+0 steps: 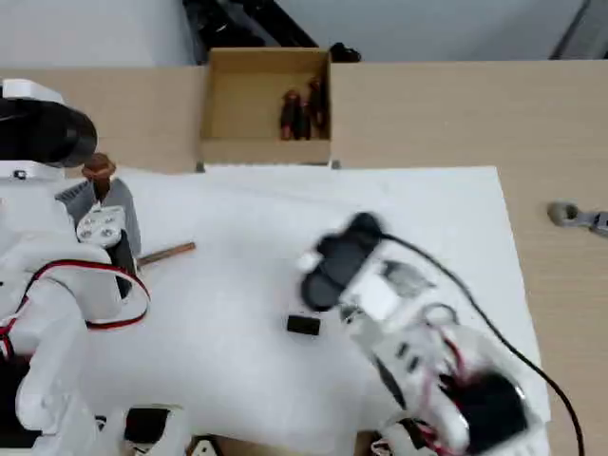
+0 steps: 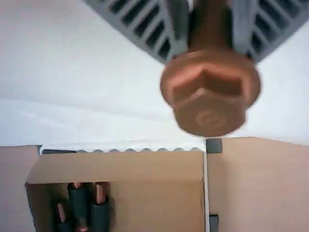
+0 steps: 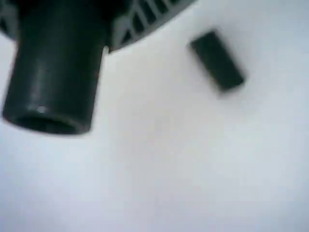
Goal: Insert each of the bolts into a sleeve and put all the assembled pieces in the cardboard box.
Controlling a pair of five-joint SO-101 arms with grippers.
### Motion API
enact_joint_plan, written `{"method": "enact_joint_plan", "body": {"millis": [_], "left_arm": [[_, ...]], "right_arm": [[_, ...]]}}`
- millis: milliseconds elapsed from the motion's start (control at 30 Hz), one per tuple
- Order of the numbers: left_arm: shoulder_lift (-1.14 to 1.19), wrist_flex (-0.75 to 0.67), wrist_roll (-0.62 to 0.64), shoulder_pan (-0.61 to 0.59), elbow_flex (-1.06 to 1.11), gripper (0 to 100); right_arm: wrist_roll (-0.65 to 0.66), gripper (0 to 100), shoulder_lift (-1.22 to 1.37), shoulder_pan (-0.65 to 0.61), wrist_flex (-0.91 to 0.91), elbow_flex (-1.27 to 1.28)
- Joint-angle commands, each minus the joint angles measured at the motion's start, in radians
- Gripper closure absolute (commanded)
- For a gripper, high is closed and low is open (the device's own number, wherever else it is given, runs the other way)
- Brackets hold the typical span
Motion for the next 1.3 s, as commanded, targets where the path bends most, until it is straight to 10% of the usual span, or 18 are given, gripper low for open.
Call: {"method": "enact_joint_plan", "body": {"millis": [0, 433, 667, 933, 1267], "left_arm": [[-0.006, -0.055, 0.006, 0.003, 0.041, 100], [-0.003, -0.199, 0.006, 0.011, 0.114, 100], [0.071, -0.206, 0.006, 0.018, 0.114, 100], [0.083, -0.262, 0.006, 0.138, 0.114, 100], [0.083, -0.287, 0.006, 0.255, 0.114, 100]], "right_arm": [[-0.078, 99.6, -0.170, 0.085, -0.110, -0.058], [-0.080, 99.4, -0.285, 0.354, -0.171, -0.014], [-0.109, 99.4, -0.292, 0.163, -0.179, 0.100], [-0.442, 99.5, -0.294, -0.148, -0.423, 0.255], [-0.446, 99.5, -0.294, -0.179, -0.688, 0.296]]}}
